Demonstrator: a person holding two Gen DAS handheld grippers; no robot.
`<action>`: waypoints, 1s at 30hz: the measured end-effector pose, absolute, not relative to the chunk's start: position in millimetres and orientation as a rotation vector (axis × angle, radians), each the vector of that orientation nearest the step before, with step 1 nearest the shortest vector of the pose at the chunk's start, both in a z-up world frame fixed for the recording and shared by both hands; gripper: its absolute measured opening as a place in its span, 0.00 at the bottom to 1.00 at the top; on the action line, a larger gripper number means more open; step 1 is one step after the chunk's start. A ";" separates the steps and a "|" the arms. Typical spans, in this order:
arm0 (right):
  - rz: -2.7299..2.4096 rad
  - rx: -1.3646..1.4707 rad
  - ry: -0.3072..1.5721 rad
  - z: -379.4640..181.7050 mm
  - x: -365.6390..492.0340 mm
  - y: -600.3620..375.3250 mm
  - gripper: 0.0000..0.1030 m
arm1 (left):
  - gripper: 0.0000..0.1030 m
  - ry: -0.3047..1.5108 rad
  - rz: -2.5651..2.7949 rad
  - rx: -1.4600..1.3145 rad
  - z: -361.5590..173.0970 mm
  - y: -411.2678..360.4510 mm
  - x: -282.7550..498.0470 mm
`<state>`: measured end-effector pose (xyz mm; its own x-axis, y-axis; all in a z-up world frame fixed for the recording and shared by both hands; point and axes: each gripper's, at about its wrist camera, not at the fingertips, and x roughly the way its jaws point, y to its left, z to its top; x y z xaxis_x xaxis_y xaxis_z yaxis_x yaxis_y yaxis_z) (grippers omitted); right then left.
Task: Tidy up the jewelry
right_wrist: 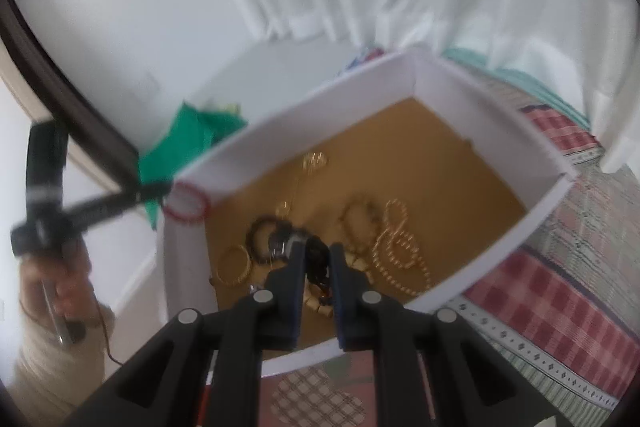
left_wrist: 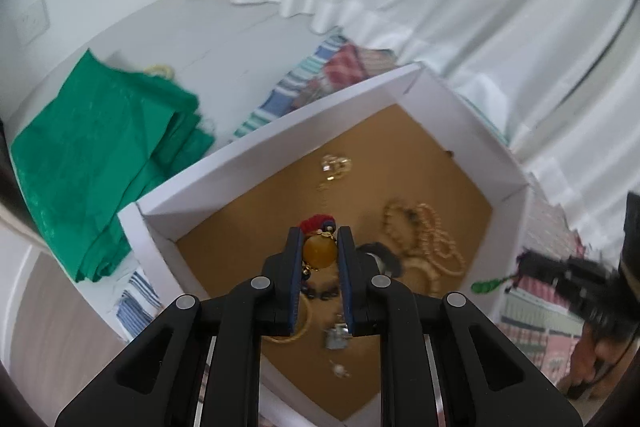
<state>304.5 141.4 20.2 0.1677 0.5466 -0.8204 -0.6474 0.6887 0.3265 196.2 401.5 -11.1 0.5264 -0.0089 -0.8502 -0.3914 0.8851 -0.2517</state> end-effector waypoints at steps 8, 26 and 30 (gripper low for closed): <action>0.816 -0.302 1.178 -42.4 288.9 183.4 0.46 | 0.59 1.034 0.336 -0.362 -33.9 395.4 190.3; 0.728 -0.337 0.994 36.5 255.9 152.9 0.75 | 0.99 0.999 0.630 -0.153 18.4 310.7 137.4; 0.727 -0.366 0.985 47.0 245.5 152.1 0.75 | 0.99 1.013 0.647 -0.180 23.0 306.1 125.5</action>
<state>245.5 152.1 47.0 0.3468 0.3877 -0.8540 -0.7019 0.7112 0.0379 125.5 306.1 23.0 0.3624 0.4191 -0.8325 -0.5799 0.8007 0.1506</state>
